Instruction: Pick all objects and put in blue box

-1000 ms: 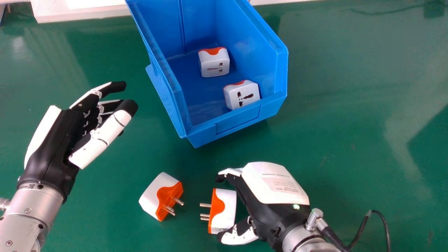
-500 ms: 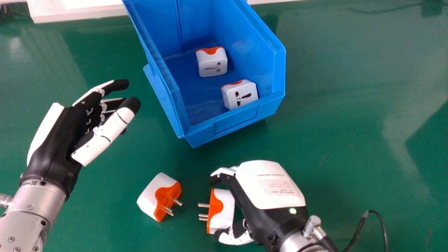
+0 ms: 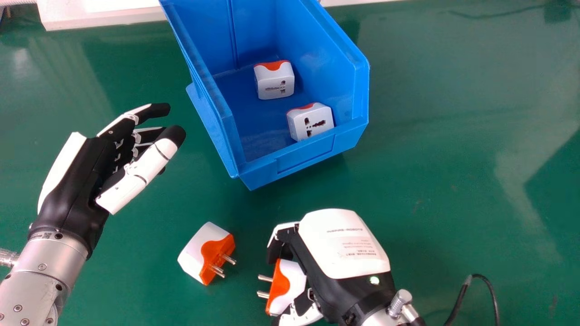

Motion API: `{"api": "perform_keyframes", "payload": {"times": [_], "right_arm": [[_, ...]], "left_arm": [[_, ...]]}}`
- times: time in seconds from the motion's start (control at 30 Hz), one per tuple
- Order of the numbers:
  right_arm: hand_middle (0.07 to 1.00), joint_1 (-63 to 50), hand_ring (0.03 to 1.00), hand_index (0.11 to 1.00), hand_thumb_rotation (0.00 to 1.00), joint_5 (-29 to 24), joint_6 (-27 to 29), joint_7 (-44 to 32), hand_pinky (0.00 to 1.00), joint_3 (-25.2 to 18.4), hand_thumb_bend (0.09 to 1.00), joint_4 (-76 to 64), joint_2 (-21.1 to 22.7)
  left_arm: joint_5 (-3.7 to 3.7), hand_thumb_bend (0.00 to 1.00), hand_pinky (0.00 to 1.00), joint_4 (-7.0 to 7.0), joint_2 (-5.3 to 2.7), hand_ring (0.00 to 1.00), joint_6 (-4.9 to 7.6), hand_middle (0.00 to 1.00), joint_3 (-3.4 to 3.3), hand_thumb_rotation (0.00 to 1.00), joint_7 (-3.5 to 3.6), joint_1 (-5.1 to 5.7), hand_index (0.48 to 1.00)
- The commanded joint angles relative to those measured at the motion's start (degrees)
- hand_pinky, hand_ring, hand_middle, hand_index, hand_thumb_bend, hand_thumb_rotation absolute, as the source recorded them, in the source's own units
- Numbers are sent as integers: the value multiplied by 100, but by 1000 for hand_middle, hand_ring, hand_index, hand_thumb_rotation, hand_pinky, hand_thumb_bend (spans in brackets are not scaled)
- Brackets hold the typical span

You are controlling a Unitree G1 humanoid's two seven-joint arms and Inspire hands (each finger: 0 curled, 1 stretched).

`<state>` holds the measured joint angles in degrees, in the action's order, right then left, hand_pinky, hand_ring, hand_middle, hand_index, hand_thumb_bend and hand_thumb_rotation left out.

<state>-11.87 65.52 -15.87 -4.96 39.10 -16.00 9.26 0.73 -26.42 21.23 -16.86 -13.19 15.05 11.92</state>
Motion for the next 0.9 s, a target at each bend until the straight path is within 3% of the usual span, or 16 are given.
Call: {"api": "perform_keyframes", "payload": {"times": [0.0, 0.4, 0.87], "right_arm": [[545, -61, 446, 496, 5, 129, -139, -108, 352, 31, 507, -146, -106], [527, -25, 425, 488, 0, 57, -93, 51, 342, -44, 511, -142, -87], [522, -227, 413, 506, 0, 64, -194, -69, 331, -236, 511, -726, -104]], "left_arm": [[5, 608, 687, -201, 51, 732, 10, 760, -3, 706, -16, -90, 844], [7, 604, 686, -179, 73, 731, 34, 759, 0, 708, 9, -117, 845], [-37, 603, 680, -201, 87, 730, 53, 758, -61, 709, 44, -79, 845]]}}
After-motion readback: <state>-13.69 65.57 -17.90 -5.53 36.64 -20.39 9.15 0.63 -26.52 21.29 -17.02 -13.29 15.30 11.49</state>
